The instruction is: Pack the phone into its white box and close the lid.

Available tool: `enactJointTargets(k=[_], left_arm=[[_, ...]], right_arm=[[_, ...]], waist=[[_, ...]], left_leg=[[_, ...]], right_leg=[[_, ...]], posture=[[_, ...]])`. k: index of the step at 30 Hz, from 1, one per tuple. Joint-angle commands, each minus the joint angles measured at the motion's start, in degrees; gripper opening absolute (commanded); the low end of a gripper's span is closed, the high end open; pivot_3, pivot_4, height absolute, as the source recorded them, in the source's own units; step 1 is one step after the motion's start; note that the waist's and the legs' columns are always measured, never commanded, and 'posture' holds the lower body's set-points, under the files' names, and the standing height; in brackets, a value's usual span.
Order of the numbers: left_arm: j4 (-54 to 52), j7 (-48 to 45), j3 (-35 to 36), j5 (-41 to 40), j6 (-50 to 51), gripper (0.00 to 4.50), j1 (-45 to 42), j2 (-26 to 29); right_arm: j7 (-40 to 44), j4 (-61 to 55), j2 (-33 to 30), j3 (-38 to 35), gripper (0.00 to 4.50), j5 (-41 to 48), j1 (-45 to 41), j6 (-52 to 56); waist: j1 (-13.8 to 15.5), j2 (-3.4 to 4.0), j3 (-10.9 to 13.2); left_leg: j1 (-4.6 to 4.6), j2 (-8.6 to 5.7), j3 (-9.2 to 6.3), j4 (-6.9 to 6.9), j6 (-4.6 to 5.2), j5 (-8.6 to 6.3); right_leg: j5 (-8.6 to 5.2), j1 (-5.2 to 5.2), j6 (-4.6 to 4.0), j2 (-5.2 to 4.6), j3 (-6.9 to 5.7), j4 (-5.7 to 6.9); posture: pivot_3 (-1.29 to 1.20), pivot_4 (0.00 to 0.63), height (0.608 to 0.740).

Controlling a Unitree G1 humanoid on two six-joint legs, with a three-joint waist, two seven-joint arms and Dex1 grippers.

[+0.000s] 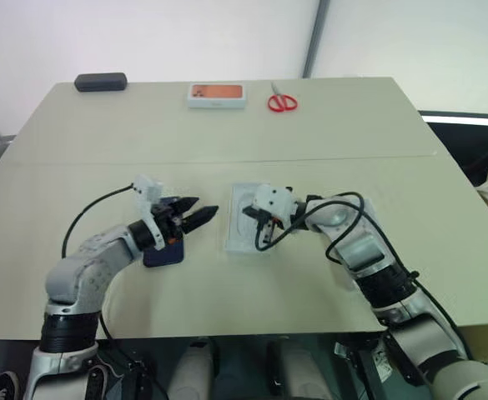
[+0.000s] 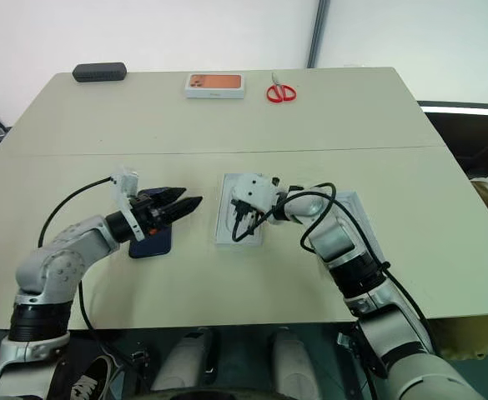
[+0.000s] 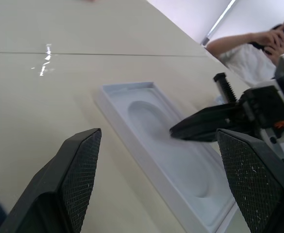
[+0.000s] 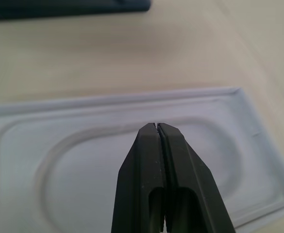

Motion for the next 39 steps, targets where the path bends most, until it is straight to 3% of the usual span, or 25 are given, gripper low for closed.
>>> enactJointTargets(k=[1,4,7,13,19,33,39], left_arm=[[6.6,3.9,7.8,-2.5,6.9,4.01,-2.3,5.0],[12.2,4.4,9.6,-1.5,10.3,4.01,-3.0,9.6],[13.6,7.5,12.7,-3.6,15.0,4.01,-4.2,10.0],[11.1,12.6,15.6,-6.4,22.9,4.01,-3.4,7.8],[10.4,14.8,16.7,-8.0,27.9,4.01,-2.1,6.0],[10.2,18.8,13.0,-6.8,32.7,4.01,-0.9,-2.4],[10.2,17.7,11.5,-6.4,34.4,4.01,-1.1,-3.4]], right_arm=[[0.2,-0.7,1.9,-2.4,0.06,3.6,-1.6,-0.6],[-0.8,2.2,4.8,-1.6,0.06,3.9,-3.7,-0.9],[-1.7,6.7,8.8,0.6,0.06,2.6,-6.9,-1.7],[0.1,14.1,11.9,8.9,0.06,-2.8,-9.7,-3.3],[2.7,12.6,14.3,14.2,0.06,-5.1,-10.5,0.6],[1.1,17.3,16.9,15.3,0.06,-8.4,-10.7,0.0],[1.1,16.4,16.1,15.1,0.06,-8.6,-9.7,0.1]], waist=[[-0.1,0.00,0.0],[-0.7,0.00,0.0],[-1.0,0.00,0.0],[-1.2,-0.03,0.0],[-1.3,-0.04,0.0],[-0.3,0.08,-0.2],[0.6,0.09,-0.2]], left_leg=[[0.01,0.00,0.00,-0.01,0.00,0.00],[0.00,-0.01,0.00,-0.04,0.00,0.00],[0.00,-0.02,0.00,-0.04,0.00,0.00],[-0.03,0.00,-0.02,-0.08,-0.02,0.01],[-0.03,-0.02,0.01,-0.13,-0.05,0.02],[0.08,-0.18,0.01,-0.22,-0.10,0.05],[0.09,-0.31,-0.01,-0.20,-0.10,0.05]], right_leg=[[0.00,-0.01,0.00,0.02,0.00,0.03],[0.00,-0.10,0.00,0.04,0.00,0.13],[0.00,-0.11,0.00,0.00,0.01,0.14],[0.00,-0.21,0.00,-0.05,0.01,0.18],[0.01,-0.27,0.01,-0.13,0.05,0.21],[0.01,-0.15,0.01,-0.39,0.00,0.19],[0.00,-0.05,0.02,-0.50,-0.04,0.13]], posture=[[0.00,0.150,0.740],[0.00,0.150,0.740],[0.00,0.150,0.740],[0.00,0.150,0.740],[0.00,0.150,0.740],[0.00,0.150,0.740],[0.00,0.150,0.740]])
